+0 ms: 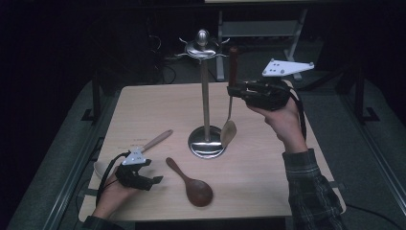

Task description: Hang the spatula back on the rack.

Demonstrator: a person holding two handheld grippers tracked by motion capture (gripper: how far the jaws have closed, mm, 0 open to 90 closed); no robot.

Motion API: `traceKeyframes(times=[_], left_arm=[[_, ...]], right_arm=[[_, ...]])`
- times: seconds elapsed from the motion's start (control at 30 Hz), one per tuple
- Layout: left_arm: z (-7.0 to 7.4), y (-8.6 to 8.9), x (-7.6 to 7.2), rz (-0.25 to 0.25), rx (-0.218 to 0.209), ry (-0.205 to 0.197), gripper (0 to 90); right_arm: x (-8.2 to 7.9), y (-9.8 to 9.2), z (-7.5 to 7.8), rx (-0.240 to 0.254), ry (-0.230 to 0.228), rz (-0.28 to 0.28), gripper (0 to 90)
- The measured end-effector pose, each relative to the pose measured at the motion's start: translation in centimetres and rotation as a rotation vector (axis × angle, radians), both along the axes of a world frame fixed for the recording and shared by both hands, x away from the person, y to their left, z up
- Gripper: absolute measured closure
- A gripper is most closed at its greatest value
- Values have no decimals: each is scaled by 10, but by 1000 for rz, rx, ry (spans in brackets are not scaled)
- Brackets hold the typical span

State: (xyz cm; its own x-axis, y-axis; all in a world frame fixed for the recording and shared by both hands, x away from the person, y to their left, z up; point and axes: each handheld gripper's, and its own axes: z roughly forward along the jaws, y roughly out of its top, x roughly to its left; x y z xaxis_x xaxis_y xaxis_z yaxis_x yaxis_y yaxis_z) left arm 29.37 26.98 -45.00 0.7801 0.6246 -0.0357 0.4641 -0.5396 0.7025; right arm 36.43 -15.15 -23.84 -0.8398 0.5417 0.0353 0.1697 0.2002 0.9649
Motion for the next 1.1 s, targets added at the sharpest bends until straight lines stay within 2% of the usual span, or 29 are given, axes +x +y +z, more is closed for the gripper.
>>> traceKeyframes(times=[1.1], left_arm=[[0, -1, 0, -6, -4, 3, 182]], right_arm=[[13, 20, -1, -35, 15, 16, 724]])
